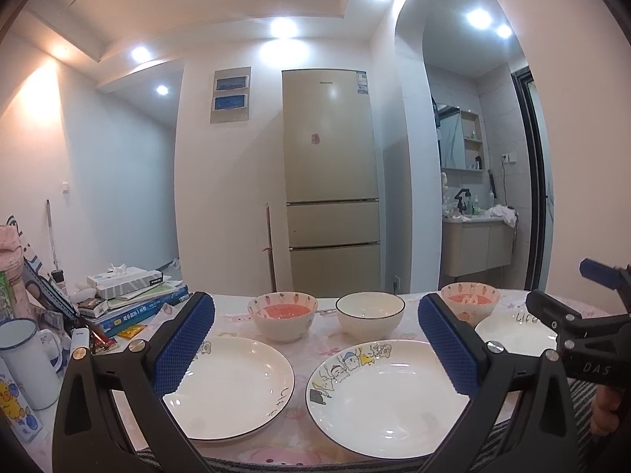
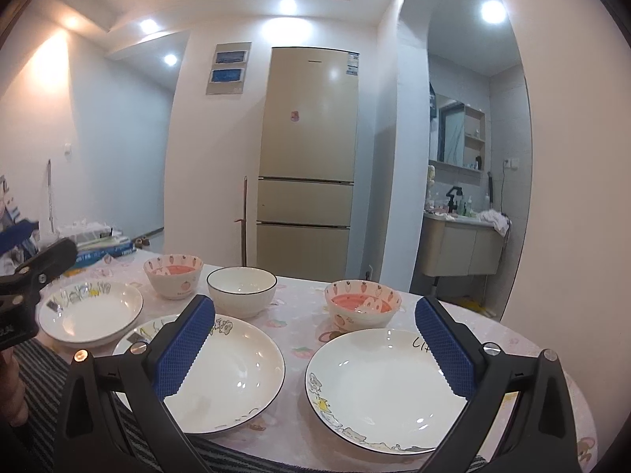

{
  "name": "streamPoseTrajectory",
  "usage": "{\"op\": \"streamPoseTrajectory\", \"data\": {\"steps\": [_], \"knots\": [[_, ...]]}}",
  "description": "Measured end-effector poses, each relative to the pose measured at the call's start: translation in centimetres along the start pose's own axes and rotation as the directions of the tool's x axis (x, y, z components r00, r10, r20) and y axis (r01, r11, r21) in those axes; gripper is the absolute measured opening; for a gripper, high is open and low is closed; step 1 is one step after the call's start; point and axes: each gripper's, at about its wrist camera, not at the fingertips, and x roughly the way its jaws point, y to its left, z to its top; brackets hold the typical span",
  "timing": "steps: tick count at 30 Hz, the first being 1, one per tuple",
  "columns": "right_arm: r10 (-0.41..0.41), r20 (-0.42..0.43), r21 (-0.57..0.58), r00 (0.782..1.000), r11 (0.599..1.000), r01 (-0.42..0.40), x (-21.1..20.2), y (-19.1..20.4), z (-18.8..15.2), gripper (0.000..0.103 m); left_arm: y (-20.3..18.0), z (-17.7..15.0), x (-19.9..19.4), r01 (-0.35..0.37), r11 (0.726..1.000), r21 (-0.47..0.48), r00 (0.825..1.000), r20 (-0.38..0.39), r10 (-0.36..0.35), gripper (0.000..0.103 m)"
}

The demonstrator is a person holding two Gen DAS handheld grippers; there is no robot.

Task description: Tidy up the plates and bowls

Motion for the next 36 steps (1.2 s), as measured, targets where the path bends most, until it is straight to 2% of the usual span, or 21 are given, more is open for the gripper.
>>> {"op": "streamPoseTrajectory", "data": {"steps": [4, 8, 12, 17, 25, 30, 36], "knots": [[0.008, -0.037, 0.023, 0.999, 1.000, -0.007, 0.8, -0.6, 0.1, 0.103, -0.2, 0.4, -0.3, 0.012, 1.000, 0.027, 1.000, 0.008, -0.012, 0.103], [-0.037, 0.014, 0.023, 0.999, 0.999, 0.036, -0.2, -1.3, 0.6, 0.103, 0.2, 0.9, -0.2, 0.060, 0.998, 0.007, 0.998, -0.028, -0.060, 0.103], [-0.049, 0.051, 0.026, 0.998, 0.999, 0.047, -1.4, -1.9, 1.5, 0.103, 0.9, 1.6, -0.2, 0.057, 0.998, -0.022, 0.998, -0.040, -0.058, 0.103], [-0.017, 0.054, 0.045, 0.998, 0.999, 0.015, -2.5, -2.3, 3.0, 0.103, 0.6, 2.6, -0.8, 0.039, 0.999, 0.005, 0.999, -0.034, -0.039, 0.103], [-0.004, 0.113, 0.072, 0.994, 0.997, -0.004, -5.4, -3.5, 6.1, 0.103, 0.3, 5.3, -3.7, 0.063, 0.998, 0.028, 0.997, 0.043, -0.064, 0.103], [-0.020, 0.157, 0.101, 0.987, 0.995, 0.004, -6.9, -4.1, 7.7, 0.103, -0.2, 6.3, -4.4, 0.027, 0.998, 0.052, 0.996, 0.083, -0.031, 0.103], [-0.047, 0.182, 0.026, 0.982, 0.999, 0.043, -8.3, -3.4, 8.6, 0.103, -0.4, 6.9, -4.9, 0.051, 0.997, 0.063, 0.995, 0.085, -0.056, 0.103]]}}
